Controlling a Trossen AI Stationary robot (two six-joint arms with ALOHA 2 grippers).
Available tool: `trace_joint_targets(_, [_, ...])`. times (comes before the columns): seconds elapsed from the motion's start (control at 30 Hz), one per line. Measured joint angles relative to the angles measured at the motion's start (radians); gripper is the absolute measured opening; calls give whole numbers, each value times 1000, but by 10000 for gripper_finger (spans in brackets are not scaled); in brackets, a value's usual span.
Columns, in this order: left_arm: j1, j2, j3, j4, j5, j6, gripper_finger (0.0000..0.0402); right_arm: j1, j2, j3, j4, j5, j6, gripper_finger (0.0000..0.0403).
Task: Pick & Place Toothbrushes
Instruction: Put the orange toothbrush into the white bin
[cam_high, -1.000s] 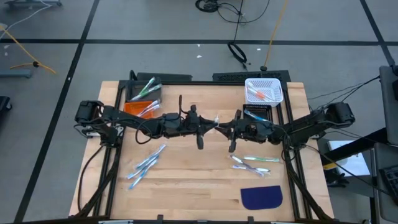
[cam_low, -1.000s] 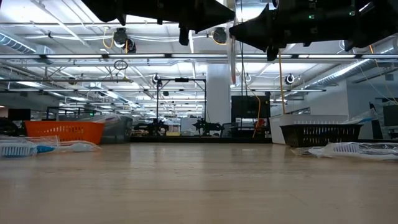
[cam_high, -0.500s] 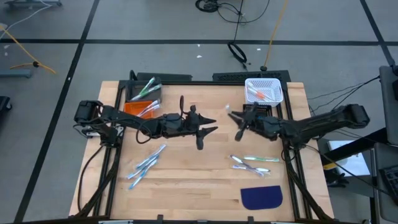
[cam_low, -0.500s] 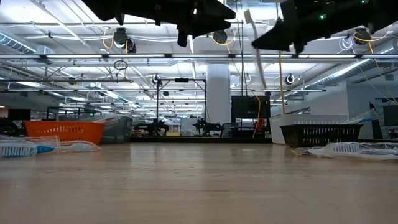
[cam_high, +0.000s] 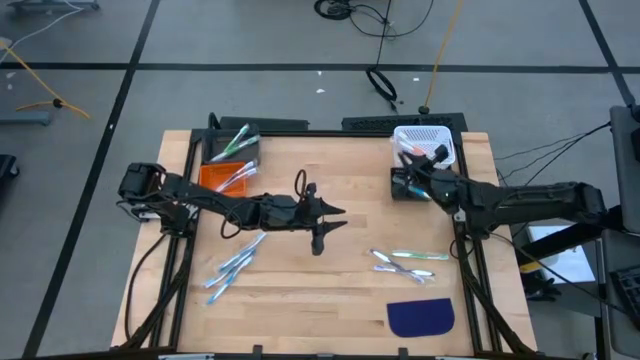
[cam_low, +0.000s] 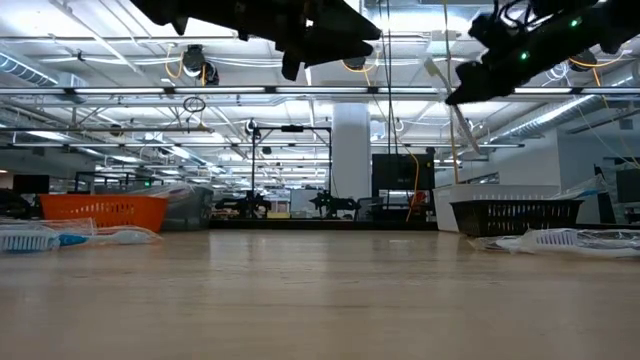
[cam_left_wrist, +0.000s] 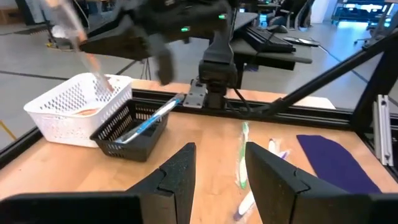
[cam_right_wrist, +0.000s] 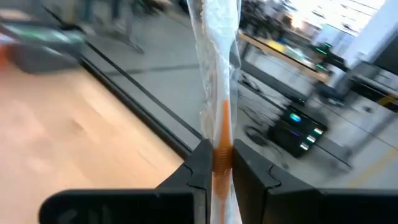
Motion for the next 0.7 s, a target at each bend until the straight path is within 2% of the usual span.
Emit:
trace_joint_targets(0.33, [-30, 0, 0, -5, 0, 0, 141, -248, 1, 0, -100, -7, -87, 28])
trace_joint_targets(0.7, [-29, 0, 0, -7, 0, 1, 141, -448, 31, 0, -185, -42, -139, 28])
